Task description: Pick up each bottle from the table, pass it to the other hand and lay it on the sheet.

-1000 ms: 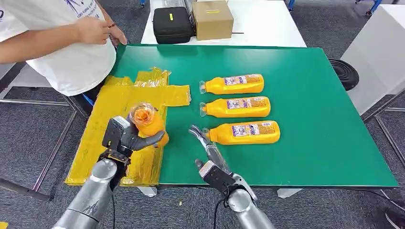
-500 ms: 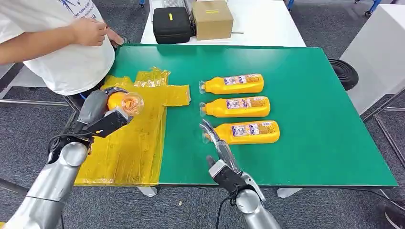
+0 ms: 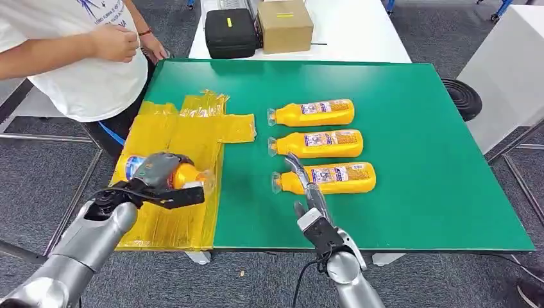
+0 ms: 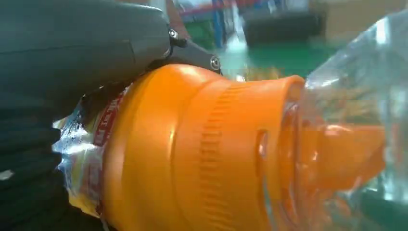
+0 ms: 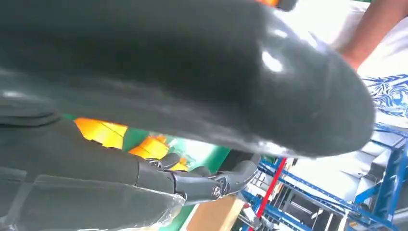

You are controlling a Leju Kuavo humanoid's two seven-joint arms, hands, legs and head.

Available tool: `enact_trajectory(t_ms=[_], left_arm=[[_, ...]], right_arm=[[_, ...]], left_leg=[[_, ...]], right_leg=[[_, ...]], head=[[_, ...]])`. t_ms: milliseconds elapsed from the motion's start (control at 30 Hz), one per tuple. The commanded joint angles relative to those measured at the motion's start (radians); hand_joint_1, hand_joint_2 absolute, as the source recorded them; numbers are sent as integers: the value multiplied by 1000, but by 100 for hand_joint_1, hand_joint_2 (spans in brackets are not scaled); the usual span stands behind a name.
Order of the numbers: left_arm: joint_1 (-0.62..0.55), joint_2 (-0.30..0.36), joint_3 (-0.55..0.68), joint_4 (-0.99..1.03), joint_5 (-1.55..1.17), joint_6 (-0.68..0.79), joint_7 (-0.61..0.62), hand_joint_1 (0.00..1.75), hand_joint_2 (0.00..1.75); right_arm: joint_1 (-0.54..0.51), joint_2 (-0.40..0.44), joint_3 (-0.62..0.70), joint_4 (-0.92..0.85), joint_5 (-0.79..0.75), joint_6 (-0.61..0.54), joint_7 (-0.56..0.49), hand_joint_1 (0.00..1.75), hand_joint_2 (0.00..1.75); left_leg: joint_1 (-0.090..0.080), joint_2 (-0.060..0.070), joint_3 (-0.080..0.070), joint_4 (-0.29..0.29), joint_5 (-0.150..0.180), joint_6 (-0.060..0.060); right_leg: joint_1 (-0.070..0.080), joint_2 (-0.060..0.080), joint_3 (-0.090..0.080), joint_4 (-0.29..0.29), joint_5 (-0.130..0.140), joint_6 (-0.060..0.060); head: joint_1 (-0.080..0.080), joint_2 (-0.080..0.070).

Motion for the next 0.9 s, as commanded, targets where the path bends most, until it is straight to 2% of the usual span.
enact_trajectory(t_ms=[33, 233, 267, 400, 467, 600, 733, 833, 900], left_arm=[[-90, -50, -159, 276, 2, -26, -19, 162, 175], [-89, -50, -160, 277, 2, -26, -19, 159, 175], [-89, -53, -177, 288, -5, -19, -17, 168, 175], [-81, -65, -192, 312, -2, -18, -21, 173, 175], [-98, -58, -209, 330, 7, -52, -54, 166, 175], [-116, -50, -256, 365, -4, -58, -69, 164, 175], [-115, -36, -308, 388, -25, -75, -84, 152, 175], [-122, -48, -353, 417, -51, -87, -92, 147, 175], [-142, -77, -385, 443, -70, -101, -103, 147, 175]], right_arm=[[7, -14, -44, 3, -8, 4, -8, 0, 0], [5, -13, -44, 3, -8, 4, -8, 0, 0], [6, -12, -47, 1, -8, 4, -9, 0, 0], [10, -13, -46, 3, -7, 5, -11, 0, 0], [9, -16, -43, 13, -10, 8, -17, 0, 0], [5, -24, -33, 45, -24, 10, -35, 0, 0], [-8, -28, -22, 82, -31, 14, -54, 0, 0], [-26, -24, -14, 108, -34, 15, -59, 0, 0], [-37, -26, -14, 114, -37, 11, -62, 0, 0]], left_leg=[[0, -3, 5, -1, -1, 0], [0, -1, 4, -1, 0, 0], [0, -1, 3, -1, 0, 0], [0, -1, 6, -1, 0, 0], [0, 0, 6, -1, 0, 0], [0, 0, 7, -1, 0, 0], [0, 1, 10, -3, 0, 0], [0, 3, 12, -3, 0, 0], [0, 1, 11, -2, 0, 0]], right_leg=[[1, -5, 6, -1, -2, -2], [1, -2, 6, -1, -1, -2], [0, -2, 4, -1, 0, -1], [0, -1, 7, -1, -1, -1], [0, -1, 8, -1, -1, -2], [0, -1, 8, -1, 0, -1], [0, 0, 12, -3, 0, -2], [1, 1, 13, -3, 1, -3], [0, 0, 13, -2, 0, -1]], head=[[0, 0], [0, 0], [0, 0], [0, 0], [0, 0], [0, 0], [0, 0], [0, 0], [0, 0]])
